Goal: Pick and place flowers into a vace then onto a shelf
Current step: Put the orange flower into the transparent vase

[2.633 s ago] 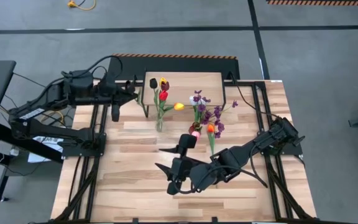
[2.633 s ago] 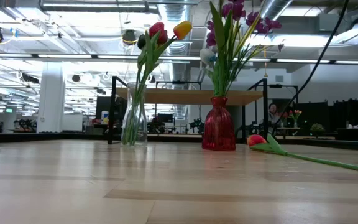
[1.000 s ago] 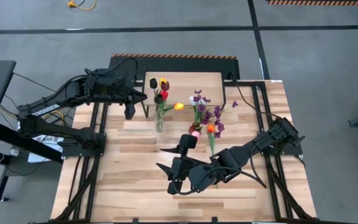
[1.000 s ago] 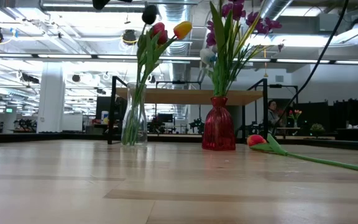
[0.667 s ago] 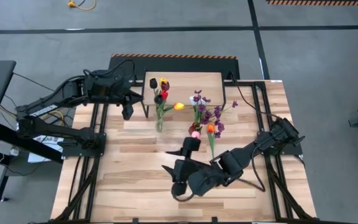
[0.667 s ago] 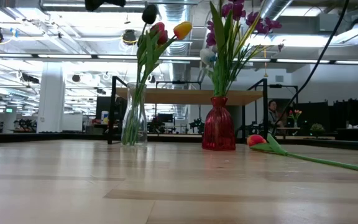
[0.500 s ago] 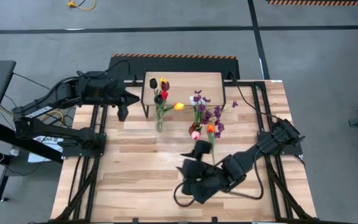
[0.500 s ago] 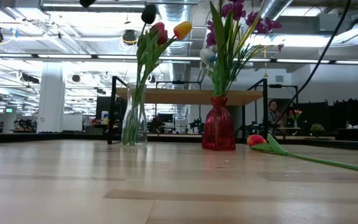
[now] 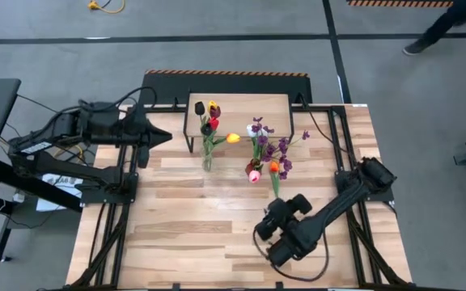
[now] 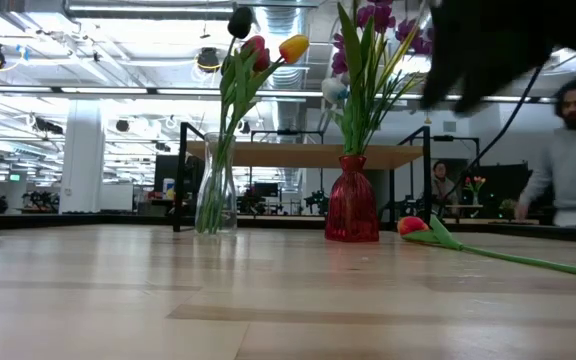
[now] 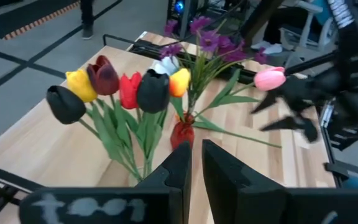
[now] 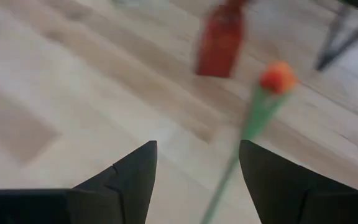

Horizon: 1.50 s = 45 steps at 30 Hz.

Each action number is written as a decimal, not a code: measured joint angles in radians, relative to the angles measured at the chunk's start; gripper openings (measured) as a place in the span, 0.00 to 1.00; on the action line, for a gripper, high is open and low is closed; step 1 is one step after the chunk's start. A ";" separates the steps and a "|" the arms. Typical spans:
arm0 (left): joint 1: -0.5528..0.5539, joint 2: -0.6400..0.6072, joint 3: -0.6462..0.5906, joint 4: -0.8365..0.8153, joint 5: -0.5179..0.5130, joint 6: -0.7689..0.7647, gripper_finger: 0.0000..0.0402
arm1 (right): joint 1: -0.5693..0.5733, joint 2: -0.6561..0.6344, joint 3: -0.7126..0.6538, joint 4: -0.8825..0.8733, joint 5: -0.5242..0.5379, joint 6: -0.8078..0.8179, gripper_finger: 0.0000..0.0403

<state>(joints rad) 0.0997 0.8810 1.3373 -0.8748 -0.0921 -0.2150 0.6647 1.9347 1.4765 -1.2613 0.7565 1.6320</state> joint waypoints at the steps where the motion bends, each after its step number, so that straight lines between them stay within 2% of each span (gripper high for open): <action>1: -0.006 0.001 0.000 -0.001 0.000 0.000 0.06 | -0.004 0.000 -0.034 0.002 0.000 0.038 0.55; 4: -0.018 0.006 0.000 -0.005 -0.001 0.005 0.06 | -0.017 0.000 -0.122 0.012 -0.031 0.121 0.55; 8: -0.022 0.013 0.000 -0.003 -0.002 0.009 0.06 | -0.044 0.000 -0.217 0.086 -0.059 0.154 0.55; 16: -0.022 0.022 -0.001 -0.004 -0.003 0.011 0.06 | -0.119 0.000 -0.355 0.391 -0.138 -0.014 0.55; 24: -0.022 0.022 -0.001 -0.005 -0.007 0.012 0.06 | -0.170 0.000 -0.407 0.409 -0.157 -0.038 0.55; 34: -0.022 0.023 -0.001 -0.006 -0.007 0.026 0.06 | -0.191 -0.011 -0.487 0.553 -0.190 -0.084 0.53; 38: -0.022 0.023 -0.001 -0.008 -0.007 0.026 0.06 | -0.181 -0.011 -0.503 0.574 -0.188 -0.046 0.43; 45: -0.022 0.023 -0.001 -0.010 -0.007 0.029 0.06 | -0.140 -0.007 -0.509 0.586 -0.176 0.003 0.11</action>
<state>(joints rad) 0.0780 0.9035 1.3365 -0.8848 -0.0990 -0.1858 0.5252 1.9274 0.9674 -0.6754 0.5806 1.6350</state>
